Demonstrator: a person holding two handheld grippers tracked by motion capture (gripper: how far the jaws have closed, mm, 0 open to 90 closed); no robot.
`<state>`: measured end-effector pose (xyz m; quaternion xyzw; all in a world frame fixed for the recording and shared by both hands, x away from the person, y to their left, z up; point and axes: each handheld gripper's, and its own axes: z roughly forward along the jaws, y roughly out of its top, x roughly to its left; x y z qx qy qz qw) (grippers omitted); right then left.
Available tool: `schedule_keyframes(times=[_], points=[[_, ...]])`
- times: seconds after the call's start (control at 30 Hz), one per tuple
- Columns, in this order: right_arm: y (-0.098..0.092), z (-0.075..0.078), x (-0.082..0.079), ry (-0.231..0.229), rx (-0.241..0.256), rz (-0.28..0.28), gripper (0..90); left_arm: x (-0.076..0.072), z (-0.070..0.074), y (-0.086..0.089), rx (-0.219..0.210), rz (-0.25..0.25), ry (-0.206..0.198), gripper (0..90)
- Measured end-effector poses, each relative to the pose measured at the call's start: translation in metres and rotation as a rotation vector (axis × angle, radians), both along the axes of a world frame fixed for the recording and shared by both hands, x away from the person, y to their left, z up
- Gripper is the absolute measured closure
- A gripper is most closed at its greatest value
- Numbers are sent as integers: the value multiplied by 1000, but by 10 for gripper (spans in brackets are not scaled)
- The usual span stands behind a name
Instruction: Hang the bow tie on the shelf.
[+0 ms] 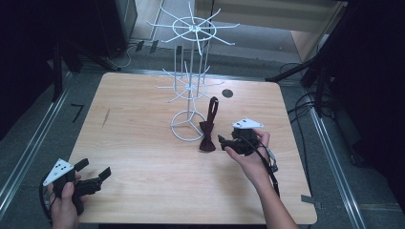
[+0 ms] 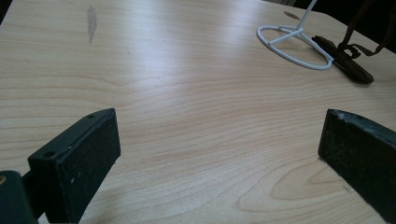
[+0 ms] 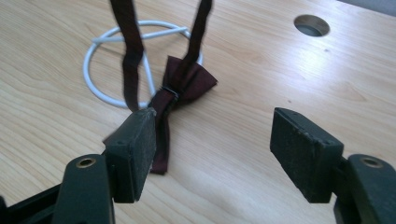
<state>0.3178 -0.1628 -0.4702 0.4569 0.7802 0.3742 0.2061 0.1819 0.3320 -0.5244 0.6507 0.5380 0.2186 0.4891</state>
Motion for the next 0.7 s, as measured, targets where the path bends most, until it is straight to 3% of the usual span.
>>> schedule_keyframes(times=[0.13, 0.7], points=[[-19, -4, -6, 7, 4, -21, 321, 0, 0, 0, 0, 0, 0, 0], [-66, -26, -28, 30, 21, -83, 324, 0, 0, 0, 4, 2, 0, 0]])
